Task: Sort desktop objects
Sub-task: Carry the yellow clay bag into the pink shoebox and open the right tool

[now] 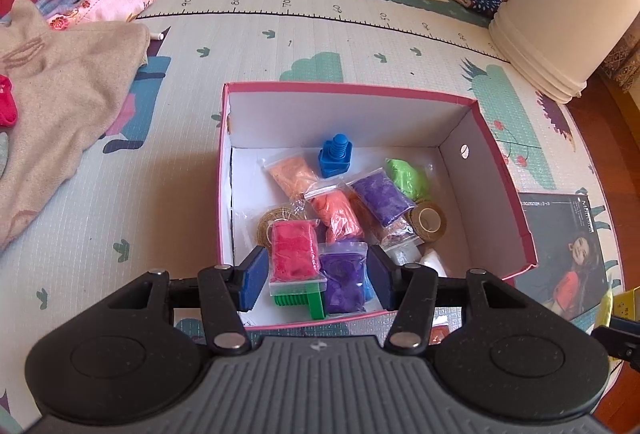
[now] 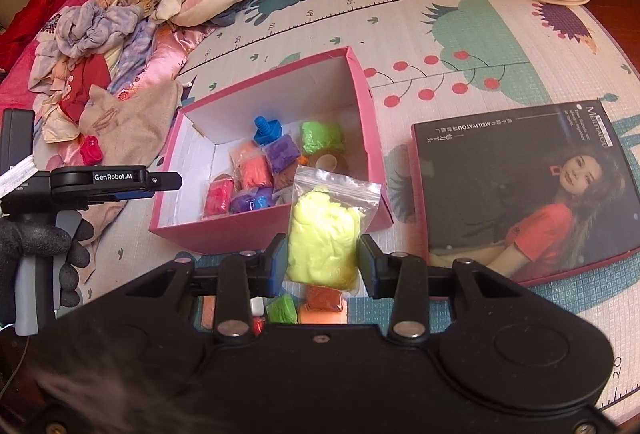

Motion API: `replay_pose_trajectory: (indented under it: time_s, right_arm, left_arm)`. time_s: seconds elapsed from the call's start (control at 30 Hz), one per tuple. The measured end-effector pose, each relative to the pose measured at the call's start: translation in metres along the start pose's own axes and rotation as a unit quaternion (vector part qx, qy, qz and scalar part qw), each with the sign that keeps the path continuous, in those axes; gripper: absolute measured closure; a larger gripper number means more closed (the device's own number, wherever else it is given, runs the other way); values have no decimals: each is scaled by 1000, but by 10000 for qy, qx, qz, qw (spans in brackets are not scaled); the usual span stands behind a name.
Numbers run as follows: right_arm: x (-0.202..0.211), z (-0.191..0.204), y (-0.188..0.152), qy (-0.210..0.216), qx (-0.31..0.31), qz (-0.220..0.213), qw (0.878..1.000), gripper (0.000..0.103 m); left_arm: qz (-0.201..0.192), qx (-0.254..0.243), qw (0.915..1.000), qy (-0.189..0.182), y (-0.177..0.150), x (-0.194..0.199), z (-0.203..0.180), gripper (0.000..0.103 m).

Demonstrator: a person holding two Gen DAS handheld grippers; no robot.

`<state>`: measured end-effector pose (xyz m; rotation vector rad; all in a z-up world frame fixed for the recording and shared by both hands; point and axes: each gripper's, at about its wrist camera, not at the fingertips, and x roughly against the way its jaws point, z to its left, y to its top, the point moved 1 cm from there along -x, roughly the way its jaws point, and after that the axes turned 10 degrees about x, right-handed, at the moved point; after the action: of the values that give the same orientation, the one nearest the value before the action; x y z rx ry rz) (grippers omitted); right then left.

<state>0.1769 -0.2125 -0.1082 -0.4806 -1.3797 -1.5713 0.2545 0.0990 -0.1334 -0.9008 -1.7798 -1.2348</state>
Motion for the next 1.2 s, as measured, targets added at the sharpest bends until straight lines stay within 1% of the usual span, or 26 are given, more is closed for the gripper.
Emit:
replay_pose_trajectory:
  time_s: [0.1, 0.27, 0.4, 0.47, 0.63, 0.77, 0.87, 1.03, 1.2]
  right_arm:
    - [-2, 8, 14, 98, 180, -18, 9998, 66]
    - [-10, 16, 39, 198, 513, 2, 9985, 66]
    - [-20, 20, 56, 250, 754, 49, 9968, 66]
    - [-27, 21, 64, 309, 862, 88, 9958, 66]
    - [-55, 27, 78, 345, 1268, 298, 9909, 66]
    - [-78, 32, 83, 380, 1475, 508, 9870, 66]
    - [-96, 33, 85, 356, 1574, 648, 9848, 66]
    - [-125, 31, 88, 268, 1667, 858, 9819, 66]
    - [-148, 24, 93, 169, 1675, 1043, 9802, 66]
  left_arm:
    - [-5, -140, 9999, -30, -5, 14, -8, 51]
    - [43, -84, 9999, -48, -17, 40, -12, 51]
    - [72, -209, 9998, -26, -29, 63, -20, 51]
    - [-4, -271, 9996, -55, -37, 80, -24, 51]
    - [65, -452, 9990, -32, -62, 99, -38, 51]
    - [138, -609, 9980, 14, -82, 111, -49, 50]
    - [178, -626, 9978, 90, -90, 108, -51, 50]
    - [346, -367, 9986, 142, -89, 96, -45, 50]
    - [470, -264, 9982, 248, -88, 84, -42, 50]
